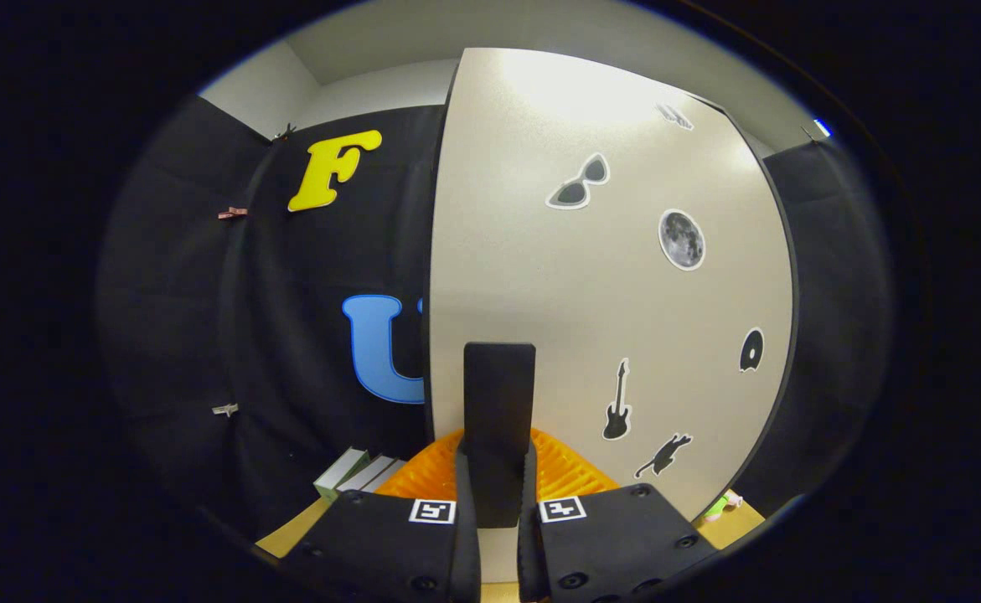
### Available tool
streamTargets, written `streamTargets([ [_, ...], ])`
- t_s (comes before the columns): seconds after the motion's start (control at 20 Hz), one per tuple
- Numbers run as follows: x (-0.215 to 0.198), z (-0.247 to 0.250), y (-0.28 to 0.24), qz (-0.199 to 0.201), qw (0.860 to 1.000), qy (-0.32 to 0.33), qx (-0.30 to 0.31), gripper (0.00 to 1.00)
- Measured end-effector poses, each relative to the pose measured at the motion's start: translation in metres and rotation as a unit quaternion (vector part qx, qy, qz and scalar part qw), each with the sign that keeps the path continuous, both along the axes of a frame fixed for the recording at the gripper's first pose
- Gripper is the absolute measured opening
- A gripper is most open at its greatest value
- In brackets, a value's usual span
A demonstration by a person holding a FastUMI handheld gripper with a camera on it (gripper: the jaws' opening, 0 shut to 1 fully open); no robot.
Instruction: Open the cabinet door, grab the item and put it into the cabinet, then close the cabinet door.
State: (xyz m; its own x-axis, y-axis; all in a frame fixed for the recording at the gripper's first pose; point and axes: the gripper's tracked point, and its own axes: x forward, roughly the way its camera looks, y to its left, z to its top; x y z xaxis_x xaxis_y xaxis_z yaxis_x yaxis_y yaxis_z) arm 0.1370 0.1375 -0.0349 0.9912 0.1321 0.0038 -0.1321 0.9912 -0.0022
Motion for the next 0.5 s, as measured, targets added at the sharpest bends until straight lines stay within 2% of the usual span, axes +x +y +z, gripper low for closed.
streamTargets([
  [0.5, -0.048, 0.004, -0.035, 0.06, 0.998, 0.032, 0.018, 0.21],
])
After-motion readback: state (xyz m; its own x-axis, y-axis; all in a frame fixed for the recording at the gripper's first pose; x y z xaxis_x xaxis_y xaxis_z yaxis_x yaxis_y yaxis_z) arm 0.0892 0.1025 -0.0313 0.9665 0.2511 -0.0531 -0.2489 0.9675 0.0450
